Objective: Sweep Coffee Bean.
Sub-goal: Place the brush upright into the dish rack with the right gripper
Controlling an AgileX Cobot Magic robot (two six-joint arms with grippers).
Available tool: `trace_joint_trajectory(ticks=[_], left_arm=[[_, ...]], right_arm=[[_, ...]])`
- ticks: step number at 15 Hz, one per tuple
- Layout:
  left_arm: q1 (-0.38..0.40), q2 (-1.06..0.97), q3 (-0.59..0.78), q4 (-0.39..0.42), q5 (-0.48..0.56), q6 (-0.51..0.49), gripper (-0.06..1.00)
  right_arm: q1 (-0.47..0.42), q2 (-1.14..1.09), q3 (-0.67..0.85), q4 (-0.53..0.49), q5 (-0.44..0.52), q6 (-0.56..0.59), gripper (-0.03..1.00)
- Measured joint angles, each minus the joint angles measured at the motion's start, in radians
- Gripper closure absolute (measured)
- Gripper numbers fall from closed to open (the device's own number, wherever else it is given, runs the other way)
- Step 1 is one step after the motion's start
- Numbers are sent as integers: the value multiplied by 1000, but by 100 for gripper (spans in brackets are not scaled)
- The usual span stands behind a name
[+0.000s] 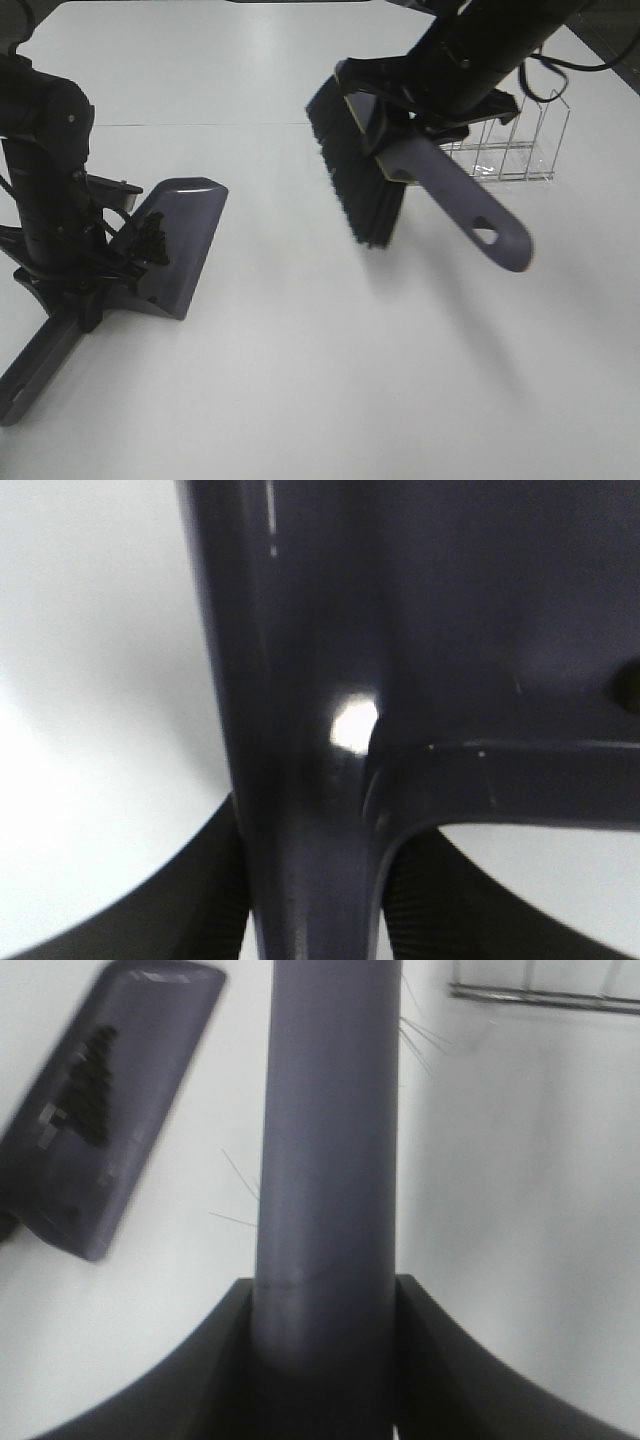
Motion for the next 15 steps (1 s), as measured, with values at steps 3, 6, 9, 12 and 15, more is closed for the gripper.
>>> trace_joint_trajectory(ticks=[3, 6, 9, 12, 15], left_arm=[[66, 12, -51, -58, -32, -3, 59], [69, 13, -74, -107, -43, 9, 59], [69, 30, -77, -131, -47, 13, 59], [70, 48, -87, -136, -26, 25, 59], [70, 49, -87, -136, -22, 33, 59]], right_arm=[[-128, -24, 0, -244, 249, 45, 65], [-219, -24, 0, -302, 298, 79, 65], [-290, -5, 0, -320, 279, 99, 65], [-292, 61, 0, -382, 175, 169, 65], [-292, 126, -18, -433, 114, 204, 65]])
